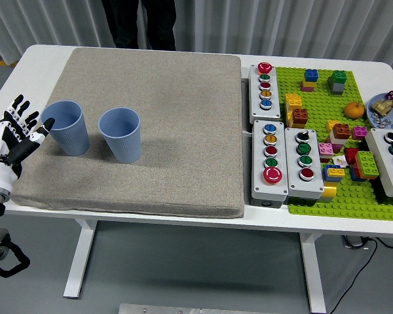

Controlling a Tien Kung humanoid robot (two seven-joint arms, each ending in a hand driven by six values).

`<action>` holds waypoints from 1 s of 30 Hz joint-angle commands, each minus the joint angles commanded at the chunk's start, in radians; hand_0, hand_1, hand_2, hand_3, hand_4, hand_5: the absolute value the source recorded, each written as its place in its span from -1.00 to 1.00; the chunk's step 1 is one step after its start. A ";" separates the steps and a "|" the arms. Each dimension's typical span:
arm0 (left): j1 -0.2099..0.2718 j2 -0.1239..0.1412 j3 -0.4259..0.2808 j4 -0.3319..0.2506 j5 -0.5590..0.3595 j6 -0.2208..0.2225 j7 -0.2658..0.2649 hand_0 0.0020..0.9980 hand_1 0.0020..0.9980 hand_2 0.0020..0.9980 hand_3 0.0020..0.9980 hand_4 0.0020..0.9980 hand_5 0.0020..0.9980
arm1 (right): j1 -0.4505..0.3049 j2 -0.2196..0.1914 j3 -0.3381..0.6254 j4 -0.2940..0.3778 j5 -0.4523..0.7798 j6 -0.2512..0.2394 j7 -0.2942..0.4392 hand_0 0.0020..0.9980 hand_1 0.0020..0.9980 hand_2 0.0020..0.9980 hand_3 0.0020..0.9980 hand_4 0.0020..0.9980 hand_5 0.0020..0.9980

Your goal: Pick cup pour cup place

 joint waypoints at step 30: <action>0.011 -0.010 0.014 0.013 -0.007 -0.020 0.005 0.86 0.85 1.00 1.00 0.12 -1.00 | -0.004 0.003 -0.007 0.000 0.009 0.001 -0.003 0.48 0.42 0.47 0.29 -0.57 -0.16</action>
